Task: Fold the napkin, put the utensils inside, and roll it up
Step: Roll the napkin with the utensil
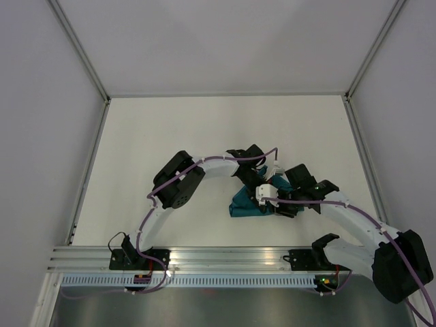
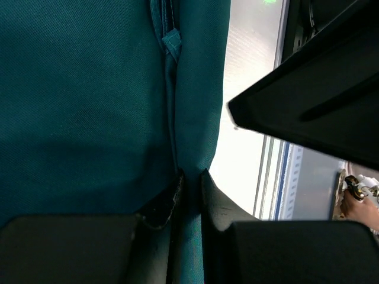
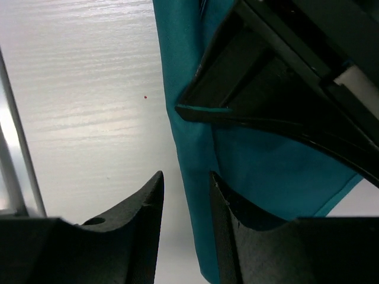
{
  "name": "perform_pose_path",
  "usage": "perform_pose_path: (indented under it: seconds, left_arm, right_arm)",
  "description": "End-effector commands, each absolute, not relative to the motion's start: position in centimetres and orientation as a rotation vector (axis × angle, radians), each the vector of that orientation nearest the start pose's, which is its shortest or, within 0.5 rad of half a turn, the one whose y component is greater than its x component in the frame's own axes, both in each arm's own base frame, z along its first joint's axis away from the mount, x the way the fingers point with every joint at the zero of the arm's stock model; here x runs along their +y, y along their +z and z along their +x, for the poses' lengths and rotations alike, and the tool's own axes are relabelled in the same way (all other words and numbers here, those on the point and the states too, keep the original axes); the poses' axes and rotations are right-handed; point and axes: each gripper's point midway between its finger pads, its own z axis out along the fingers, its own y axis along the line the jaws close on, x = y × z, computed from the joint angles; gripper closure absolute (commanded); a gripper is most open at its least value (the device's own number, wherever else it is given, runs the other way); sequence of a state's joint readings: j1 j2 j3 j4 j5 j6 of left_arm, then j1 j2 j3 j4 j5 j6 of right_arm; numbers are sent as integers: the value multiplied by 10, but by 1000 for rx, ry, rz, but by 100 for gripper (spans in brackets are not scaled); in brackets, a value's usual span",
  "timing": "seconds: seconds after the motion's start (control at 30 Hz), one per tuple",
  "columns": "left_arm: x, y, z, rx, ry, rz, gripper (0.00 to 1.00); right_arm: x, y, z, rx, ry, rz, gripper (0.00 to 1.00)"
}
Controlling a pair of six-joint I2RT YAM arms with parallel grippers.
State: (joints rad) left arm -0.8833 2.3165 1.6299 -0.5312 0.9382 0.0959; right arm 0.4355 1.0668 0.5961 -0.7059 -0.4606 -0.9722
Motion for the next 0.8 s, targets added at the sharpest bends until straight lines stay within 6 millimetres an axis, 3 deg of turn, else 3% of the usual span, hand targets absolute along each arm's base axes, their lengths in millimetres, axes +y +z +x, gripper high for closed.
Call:
perform_pose_path:
  seconds: [0.0, 0.43, 0.53, 0.77]
  left_arm:
    - [-396, -51, 182, 2675, -1220, 1481, 93]
    - [-391, -56, 197, 2756, -1224, 1367, 93]
    - [-391, -57, 198, 2769, -1220, 1359, 93]
    - [-391, -58, 202, 2793, -1226, 1329, 92]
  right_arm:
    - [140, 46, 198, 1844, 285, -1730, 57]
    - [151, 25, 193, 1801, 270, -1766, 52]
    - [153, 26, 191, 1787, 274, -1775, 47]
    - [158, 28, 189, 1759, 279, -1794, 46]
